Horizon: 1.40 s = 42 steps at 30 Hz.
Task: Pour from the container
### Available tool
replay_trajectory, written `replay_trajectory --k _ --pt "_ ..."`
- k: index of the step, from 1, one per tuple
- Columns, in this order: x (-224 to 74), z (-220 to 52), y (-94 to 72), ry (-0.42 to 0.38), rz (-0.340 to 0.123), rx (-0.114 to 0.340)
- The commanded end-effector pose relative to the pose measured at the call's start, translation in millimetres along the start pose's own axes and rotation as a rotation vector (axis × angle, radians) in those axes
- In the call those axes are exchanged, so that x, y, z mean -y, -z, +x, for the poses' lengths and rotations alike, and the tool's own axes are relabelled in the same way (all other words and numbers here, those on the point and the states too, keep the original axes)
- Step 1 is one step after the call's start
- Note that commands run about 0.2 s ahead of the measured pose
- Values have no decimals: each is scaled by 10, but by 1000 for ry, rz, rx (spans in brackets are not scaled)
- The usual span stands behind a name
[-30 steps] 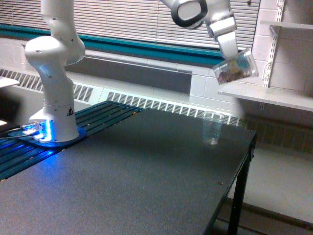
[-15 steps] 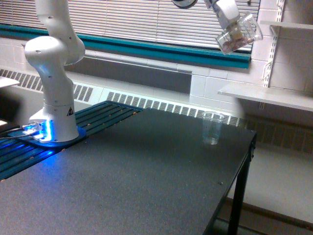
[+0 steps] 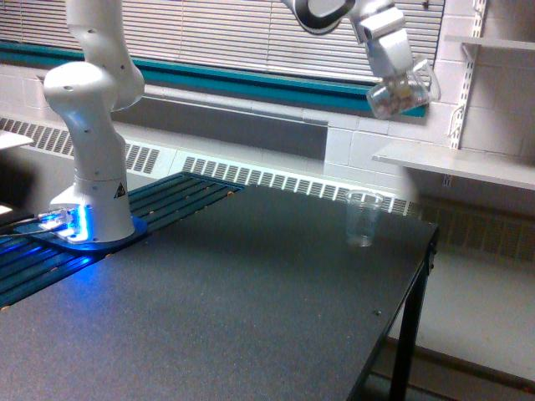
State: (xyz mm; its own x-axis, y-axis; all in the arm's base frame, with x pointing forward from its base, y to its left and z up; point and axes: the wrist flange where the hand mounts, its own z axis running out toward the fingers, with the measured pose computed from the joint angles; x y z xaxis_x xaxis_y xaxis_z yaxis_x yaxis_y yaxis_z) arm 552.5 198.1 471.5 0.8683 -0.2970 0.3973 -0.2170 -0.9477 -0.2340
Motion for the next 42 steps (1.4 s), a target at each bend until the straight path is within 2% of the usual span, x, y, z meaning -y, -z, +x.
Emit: replay_trajectory --k 1,5,8,12,24,42 --pt "194 -211 -95 88 16 31" --pt "233 -349 -190 113 9 55" --pt "278 -454 -223 123 22 78" --pt "250 -605 -300 139 3 109" --pt "120 -1021 -421 158 -13 188" --pt "-124 -1312 -585 169 -39 285"
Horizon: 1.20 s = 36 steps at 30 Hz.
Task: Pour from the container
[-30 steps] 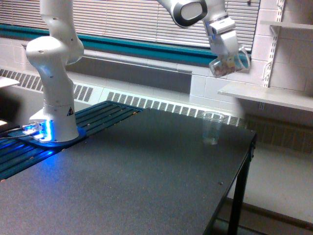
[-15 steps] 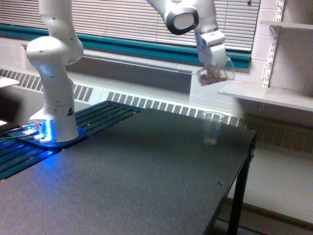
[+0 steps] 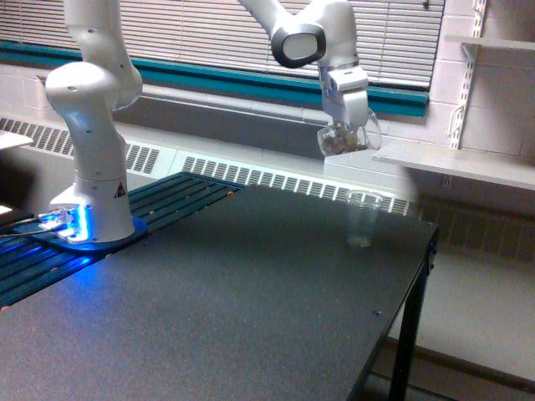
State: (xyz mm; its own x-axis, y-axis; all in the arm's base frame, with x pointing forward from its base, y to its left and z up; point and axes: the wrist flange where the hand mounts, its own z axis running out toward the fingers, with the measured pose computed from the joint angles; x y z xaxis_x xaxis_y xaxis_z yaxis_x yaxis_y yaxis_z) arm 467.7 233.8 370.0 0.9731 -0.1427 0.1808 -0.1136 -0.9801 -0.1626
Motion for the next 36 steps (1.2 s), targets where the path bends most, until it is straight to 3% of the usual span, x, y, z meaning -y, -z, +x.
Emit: replay_trajectory --k 1,18,36 --pt "-40 -72 -55 46 -6 33" --pt "-201 -221 -283 56 -44 175" --pt "-293 88 -400 46 -95 216"
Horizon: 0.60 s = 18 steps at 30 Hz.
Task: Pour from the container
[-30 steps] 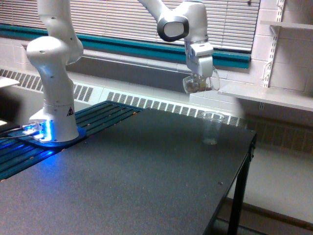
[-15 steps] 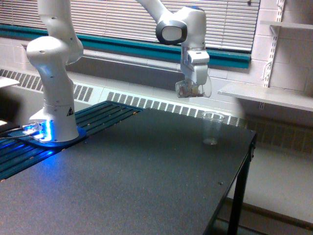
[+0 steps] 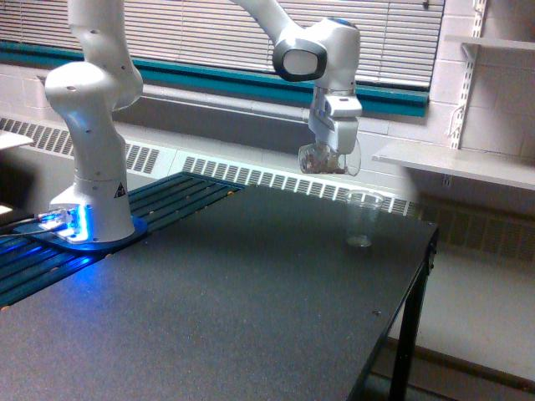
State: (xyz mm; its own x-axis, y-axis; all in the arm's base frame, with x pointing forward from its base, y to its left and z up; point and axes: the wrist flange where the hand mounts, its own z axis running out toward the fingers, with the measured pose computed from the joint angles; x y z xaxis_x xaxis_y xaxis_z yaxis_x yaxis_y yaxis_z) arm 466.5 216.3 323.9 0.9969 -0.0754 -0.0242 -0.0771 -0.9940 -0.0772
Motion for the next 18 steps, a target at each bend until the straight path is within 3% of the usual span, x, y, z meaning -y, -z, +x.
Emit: replay_trajectory --k 1,18 --pt "-56 163 46 1 -16 8" --pt "189 252 11 0 -49 95"
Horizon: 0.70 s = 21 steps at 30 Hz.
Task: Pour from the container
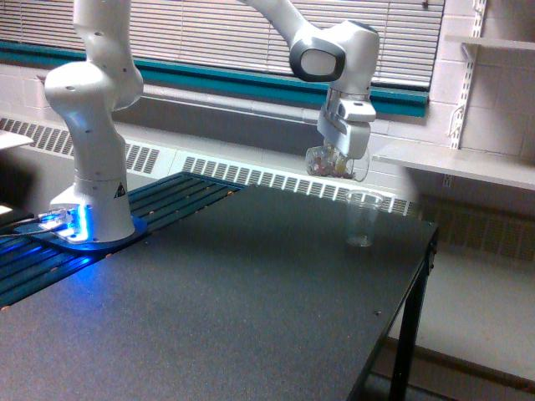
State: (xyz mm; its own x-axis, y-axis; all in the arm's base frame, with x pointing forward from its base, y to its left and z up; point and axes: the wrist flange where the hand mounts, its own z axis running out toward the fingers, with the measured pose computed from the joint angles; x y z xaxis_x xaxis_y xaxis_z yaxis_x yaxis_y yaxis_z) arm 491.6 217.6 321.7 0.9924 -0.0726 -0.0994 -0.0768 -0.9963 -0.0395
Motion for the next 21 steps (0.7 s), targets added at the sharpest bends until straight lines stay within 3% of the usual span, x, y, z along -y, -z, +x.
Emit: replay_trajectory --k 1,21 --pt "173 0 36 3 -16 26" --pt "399 78 58 13 -50 89"
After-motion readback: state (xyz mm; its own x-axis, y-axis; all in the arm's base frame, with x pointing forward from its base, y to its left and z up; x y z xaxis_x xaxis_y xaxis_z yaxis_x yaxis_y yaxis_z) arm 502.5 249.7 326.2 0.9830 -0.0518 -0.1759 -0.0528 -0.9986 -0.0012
